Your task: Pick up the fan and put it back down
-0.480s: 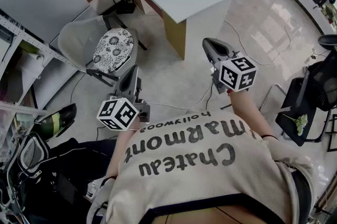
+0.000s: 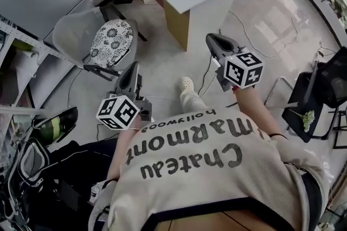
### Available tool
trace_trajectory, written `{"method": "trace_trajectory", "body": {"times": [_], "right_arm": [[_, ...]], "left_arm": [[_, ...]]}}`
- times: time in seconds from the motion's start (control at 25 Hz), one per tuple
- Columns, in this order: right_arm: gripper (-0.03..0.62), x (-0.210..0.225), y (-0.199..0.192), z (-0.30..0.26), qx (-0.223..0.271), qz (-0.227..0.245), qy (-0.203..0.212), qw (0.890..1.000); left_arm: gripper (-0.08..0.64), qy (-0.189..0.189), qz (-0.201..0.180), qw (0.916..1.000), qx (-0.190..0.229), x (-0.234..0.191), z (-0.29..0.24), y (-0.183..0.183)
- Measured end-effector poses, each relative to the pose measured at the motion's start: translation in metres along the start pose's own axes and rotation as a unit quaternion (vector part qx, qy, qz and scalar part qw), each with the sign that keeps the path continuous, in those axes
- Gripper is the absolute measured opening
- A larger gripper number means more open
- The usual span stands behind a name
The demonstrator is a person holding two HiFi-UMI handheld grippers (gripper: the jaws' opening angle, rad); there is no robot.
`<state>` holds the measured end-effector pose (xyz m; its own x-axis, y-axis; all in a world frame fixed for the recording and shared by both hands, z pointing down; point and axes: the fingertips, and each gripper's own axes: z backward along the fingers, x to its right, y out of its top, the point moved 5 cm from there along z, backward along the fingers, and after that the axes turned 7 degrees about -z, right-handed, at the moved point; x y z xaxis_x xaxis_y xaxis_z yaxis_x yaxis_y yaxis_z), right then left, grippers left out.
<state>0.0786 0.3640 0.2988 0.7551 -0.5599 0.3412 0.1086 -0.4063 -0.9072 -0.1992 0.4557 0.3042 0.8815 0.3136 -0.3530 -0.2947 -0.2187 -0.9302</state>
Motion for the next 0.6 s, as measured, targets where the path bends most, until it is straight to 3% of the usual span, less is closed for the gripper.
{"method": "trace_trajectory", "body": {"times": [0.24,0.6], "right_arm": [[0.003,0.017,0.014,-0.034,0.015,-0.039,0.005,0.999],[0.003,0.046,0.054,-0.095,0.012,-0.025,0.016,0.999]], "left_arm": [[0.0,0.002,-0.005,1.0,0.002,-0.018,-0.028,0.01],[0.0,-0.002,-0.008,0.9999,0.007,-0.038,-0.099,0.039]]}}
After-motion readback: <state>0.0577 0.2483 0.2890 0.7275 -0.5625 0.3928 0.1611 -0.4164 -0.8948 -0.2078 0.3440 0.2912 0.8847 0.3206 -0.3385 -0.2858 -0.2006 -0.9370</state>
